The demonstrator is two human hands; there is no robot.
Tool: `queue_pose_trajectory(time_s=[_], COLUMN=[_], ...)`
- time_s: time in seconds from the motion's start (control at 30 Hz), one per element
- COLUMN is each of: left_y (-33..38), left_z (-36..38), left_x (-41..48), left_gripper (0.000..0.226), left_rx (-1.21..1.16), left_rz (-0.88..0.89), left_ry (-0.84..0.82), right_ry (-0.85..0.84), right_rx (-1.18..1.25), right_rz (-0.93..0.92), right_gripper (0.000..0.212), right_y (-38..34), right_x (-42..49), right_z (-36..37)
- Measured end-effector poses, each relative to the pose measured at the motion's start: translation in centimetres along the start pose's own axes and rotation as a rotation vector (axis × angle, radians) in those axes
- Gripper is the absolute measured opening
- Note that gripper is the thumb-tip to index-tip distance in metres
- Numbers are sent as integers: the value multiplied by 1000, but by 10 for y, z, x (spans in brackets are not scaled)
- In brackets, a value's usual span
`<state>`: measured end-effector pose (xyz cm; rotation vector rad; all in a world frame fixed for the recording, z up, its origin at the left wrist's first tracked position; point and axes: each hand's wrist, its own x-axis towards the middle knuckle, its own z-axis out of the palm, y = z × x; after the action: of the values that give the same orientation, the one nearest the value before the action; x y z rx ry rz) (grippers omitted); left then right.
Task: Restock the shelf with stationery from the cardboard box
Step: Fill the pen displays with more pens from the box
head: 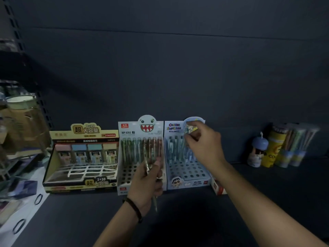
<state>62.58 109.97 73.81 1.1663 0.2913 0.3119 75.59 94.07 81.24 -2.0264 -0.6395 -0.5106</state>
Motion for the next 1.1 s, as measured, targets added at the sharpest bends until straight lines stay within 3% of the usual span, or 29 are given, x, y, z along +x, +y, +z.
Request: queue_pose_trajectory(time_s=[0.2, 0.33, 0.43, 0.63, 0.77, 0.83, 0.97, 1.1], left_y=[-2, -1, 2, 8, 12, 14, 14, 15], left_z=[-3, -5, -6, -1, 10, 15, 27, 32], left_x=[-12, -16, -21, -26, -27, -25, -23, -22], left_gripper=[32, 31, 39, 38, 34, 33, 30, 25], left_rx=[-310, -275, -242, -229, -70, -37, 31, 120], left_rz=[-91, -42, -35, -85, -37, -27, -43, -17], left_ry=[-106, -117, -139, -170, -201, -189, -211, -177], right_ry=[-11, -41, -73, -210, -117, -208, -322, -159], right_rx=[-48, -88, -186, -315, -13, 156, 262, 454], right_rz=[-20, -26, -56, -31, 53, 88, 134, 148], right_gripper=[30, 27, 8, 21, 22, 25, 28, 31], right_y=[-1, 6, 10, 6, -11, -20, -20, -21], right_x=[-2, 1, 0, 4, -5, -10, -13, -10], right_z=[20, 31, 35, 28, 8, 3, -2, -17])
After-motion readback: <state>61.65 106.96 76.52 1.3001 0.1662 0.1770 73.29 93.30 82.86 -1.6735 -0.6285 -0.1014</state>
